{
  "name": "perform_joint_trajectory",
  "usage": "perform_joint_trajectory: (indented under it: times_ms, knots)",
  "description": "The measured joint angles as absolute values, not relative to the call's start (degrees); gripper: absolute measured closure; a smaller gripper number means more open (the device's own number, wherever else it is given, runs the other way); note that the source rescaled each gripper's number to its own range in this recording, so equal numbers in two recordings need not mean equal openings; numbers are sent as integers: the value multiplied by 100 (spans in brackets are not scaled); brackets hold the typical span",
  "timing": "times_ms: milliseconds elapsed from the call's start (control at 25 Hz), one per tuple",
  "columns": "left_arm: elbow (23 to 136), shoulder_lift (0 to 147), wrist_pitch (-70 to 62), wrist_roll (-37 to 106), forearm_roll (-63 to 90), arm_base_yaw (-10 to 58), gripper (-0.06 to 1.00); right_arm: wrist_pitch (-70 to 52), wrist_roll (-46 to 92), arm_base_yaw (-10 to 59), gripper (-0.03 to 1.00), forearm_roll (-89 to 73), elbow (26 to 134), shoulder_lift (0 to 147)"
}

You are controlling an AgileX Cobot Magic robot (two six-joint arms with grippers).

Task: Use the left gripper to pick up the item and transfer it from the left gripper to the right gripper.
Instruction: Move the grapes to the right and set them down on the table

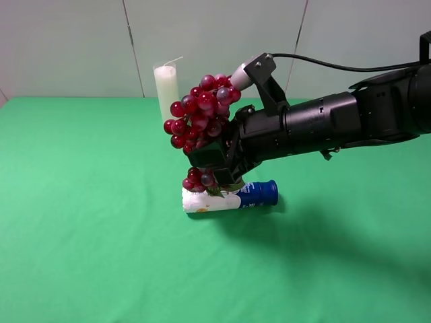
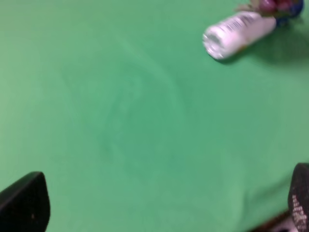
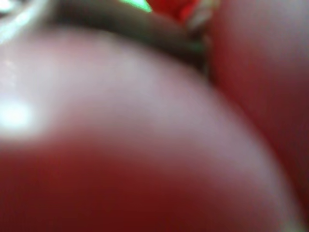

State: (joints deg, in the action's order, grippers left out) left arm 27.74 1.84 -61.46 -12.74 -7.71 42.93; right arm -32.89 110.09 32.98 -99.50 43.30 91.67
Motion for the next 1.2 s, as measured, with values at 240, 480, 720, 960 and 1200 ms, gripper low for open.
perform_joint_trajectory:
  times_ms: [240,480,720,960,1200]
  knots:
    - [2759,134,-6128,-982,-588,4293,-6,-3135,10879,3298,95,-9950,4330,9167]
    - [2759,134,-6128,-965,-571,4293,-6,-3124,10879,3298,95,-9950,4330,9167]
    - [2759,134,-6128,-965,-571,4293,-6,-3020,10825,3298,95,-9950,4330,9167]
    - [2759,134,-6128,-965,-571,4234,-6,-2852,10321,3298,95,-9950,4330,9167]
    - [2759,134,-6128,-959,-571,3315,-6,-2550,9825,3298,95,-9955,4330,9167]
